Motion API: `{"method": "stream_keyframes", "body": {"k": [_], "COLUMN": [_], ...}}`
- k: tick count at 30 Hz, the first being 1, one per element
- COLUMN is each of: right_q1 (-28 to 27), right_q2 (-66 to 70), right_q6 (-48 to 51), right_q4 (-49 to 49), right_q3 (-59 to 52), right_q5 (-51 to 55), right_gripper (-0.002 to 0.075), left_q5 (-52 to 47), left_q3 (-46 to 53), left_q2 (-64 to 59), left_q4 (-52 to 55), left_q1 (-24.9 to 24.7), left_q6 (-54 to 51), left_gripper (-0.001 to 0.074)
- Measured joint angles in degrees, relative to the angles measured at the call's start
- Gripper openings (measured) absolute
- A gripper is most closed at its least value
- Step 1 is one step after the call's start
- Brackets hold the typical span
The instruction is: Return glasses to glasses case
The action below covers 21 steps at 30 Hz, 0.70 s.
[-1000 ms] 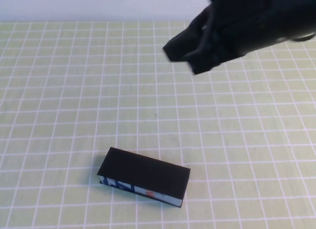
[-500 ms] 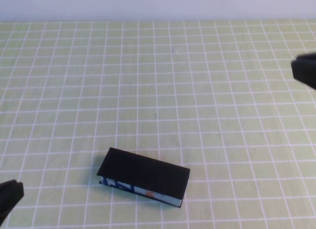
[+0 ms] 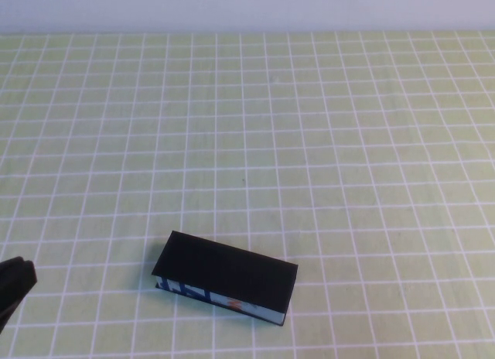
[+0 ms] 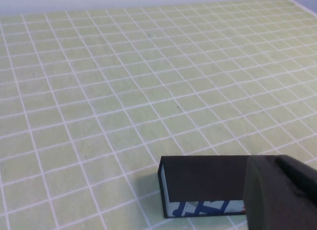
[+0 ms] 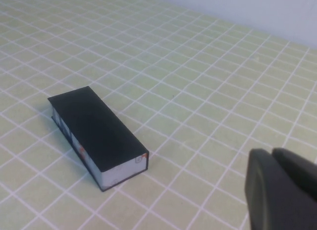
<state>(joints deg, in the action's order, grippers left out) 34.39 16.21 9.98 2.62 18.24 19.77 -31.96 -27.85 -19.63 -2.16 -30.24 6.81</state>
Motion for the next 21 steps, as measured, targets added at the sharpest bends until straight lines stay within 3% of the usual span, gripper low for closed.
{"method": "stream_keyframes", "body": {"k": [21], "right_q1": [0.0], "right_q2": [-5.0], "right_q6": [-0.35], "right_q4": [4.59], "right_q3": [-2.73], "right_q5": [5.67], "right_gripper": [-0.0017], "left_q5": [0.13], "left_q3": [0.0], "left_q2": [0.0], "left_q4": [0.0], "left_q1": [0.0], "left_q6": [0.0], "left_gripper": [-0.0003]}}
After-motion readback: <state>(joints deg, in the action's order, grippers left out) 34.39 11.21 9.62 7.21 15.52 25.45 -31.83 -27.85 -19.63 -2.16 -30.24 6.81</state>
